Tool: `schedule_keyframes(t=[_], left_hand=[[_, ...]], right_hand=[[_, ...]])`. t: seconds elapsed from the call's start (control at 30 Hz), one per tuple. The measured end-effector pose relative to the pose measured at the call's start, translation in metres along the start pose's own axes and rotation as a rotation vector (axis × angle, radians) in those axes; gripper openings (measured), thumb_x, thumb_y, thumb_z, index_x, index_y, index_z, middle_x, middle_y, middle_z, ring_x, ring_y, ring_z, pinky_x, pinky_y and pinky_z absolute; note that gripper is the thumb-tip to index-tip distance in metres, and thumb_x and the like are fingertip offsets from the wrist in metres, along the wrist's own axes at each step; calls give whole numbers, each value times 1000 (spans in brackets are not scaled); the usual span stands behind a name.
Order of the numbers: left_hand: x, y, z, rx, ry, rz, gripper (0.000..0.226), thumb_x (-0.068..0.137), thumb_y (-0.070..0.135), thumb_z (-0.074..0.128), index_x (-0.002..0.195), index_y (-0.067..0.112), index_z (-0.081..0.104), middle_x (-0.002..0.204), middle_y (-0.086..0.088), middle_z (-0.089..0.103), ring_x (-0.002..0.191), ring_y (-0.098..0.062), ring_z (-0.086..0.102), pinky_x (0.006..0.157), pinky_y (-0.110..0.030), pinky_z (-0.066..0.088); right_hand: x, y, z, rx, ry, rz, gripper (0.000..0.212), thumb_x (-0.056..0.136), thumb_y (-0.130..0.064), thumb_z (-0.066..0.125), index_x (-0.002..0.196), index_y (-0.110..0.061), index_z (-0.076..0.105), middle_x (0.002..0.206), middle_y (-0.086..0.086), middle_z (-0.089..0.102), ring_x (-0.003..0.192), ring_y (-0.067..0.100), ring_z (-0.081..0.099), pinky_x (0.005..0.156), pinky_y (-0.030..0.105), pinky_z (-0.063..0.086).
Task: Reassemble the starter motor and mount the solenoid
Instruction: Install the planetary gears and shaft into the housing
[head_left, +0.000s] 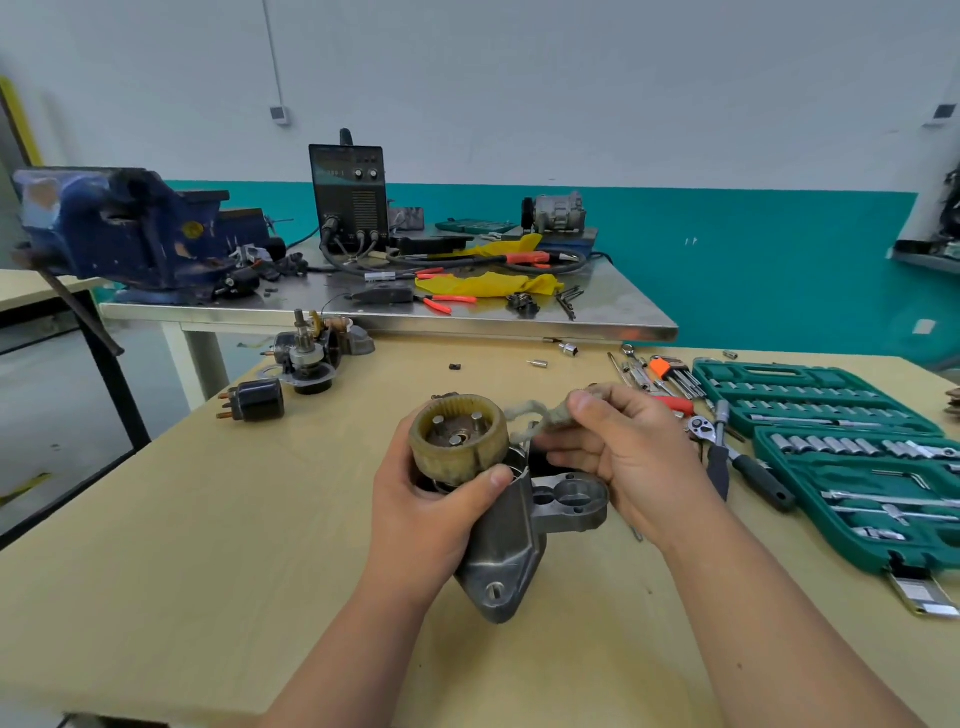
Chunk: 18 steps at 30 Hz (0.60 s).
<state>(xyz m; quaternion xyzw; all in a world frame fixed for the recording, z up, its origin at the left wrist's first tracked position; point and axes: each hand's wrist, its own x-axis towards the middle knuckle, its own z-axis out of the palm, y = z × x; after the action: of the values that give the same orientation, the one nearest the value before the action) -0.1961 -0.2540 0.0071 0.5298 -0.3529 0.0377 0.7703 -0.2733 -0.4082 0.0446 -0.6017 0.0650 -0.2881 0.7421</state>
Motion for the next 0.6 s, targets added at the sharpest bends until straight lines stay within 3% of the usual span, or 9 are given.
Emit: schedule_keyframes(t=[0.1,0.17,0.27,0.37,0.47,0.6], left_hand=[[-1,-1,3,10,10,-8,50,55,34,80,102,32,65,96,14,72,89,-2,67,72,-14,51],[-1,-2,6,19,13,-1,52,55,34,80,104,30,64,97,15,72,90,-1,67,73,-13,51],[-3,-2,9,16,9,19,52,56,33,81,104,30,63,99,14,72,92,-2,67,75,-14,51],[-3,-3,9,-5,0,21,49,57,34,82,103,33,65,98,12,72,92,-5,68,75,-15,52],[-2,-2,9,-18,-16,10,45,57,37,82,98,44,68,98,12,72,92,-6,68,75,-18,53],[-1,-2,9,-36,-32,-3,44,57,38,82,98,47,67,99,10,72,94,-8,68,78,-21,53]], right_hand=[[-2,-2,-2,-56,28,12,30,71,-34,70,77,-8,56,69,13,70,63,29,71,53,30,56],[-3,-4,-3,-124,51,13,25,84,-31,65,73,-11,55,64,10,68,61,27,70,56,33,57],[-5,-9,-6,-453,33,35,43,93,-37,53,53,-23,54,61,3,66,62,19,62,69,41,51],[-10,-14,-6,-743,-41,120,49,93,-50,44,53,-25,56,58,-8,60,54,7,49,58,30,39],[-14,-17,-3,-836,-59,97,47,93,-53,38,60,-23,55,50,-10,48,44,3,40,50,26,33],[-16,-14,4,-903,-67,5,48,93,-53,33,65,-19,51,50,-9,43,44,3,38,50,28,33]])
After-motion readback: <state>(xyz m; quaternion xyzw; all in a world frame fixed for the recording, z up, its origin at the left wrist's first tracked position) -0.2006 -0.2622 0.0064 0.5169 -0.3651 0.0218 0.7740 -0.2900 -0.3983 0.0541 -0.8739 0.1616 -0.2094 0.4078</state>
